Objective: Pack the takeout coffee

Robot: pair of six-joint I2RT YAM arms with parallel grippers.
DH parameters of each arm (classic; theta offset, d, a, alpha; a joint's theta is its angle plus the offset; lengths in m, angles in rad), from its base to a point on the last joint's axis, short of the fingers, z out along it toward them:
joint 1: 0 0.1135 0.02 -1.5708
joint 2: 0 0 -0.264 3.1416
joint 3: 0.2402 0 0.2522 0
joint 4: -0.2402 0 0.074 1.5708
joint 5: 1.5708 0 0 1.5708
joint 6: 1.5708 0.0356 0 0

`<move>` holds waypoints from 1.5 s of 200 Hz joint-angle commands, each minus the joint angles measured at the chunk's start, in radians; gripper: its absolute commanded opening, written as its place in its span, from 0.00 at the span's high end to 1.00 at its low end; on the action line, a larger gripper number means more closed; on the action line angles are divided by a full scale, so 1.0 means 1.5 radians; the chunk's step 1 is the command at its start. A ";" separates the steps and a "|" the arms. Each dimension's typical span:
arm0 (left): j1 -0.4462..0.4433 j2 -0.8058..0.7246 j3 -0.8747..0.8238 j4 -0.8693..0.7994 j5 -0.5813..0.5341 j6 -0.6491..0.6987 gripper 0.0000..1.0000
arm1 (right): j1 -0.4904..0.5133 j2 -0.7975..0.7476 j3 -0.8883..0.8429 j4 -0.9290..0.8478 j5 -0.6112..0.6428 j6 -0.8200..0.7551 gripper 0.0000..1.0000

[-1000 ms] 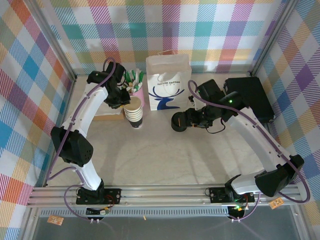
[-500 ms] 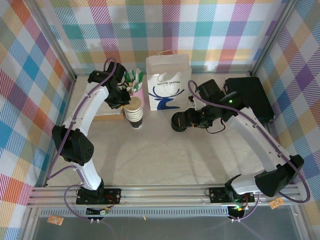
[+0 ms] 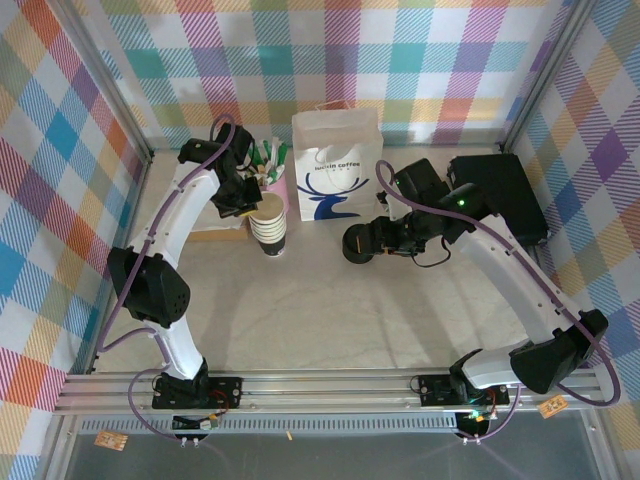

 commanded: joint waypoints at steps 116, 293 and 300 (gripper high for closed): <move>0.003 0.013 0.142 -0.079 0.024 -0.015 1.00 | 0.004 0.001 0.036 -0.011 0.003 -0.010 0.45; -0.038 -0.026 0.391 -0.256 0.022 -0.023 1.00 | 0.002 -0.017 0.100 -0.085 0.125 -0.014 0.40; -0.046 -0.033 0.392 -0.263 0.020 -0.024 1.00 | 0.003 -0.019 0.101 -0.089 0.135 -0.018 0.38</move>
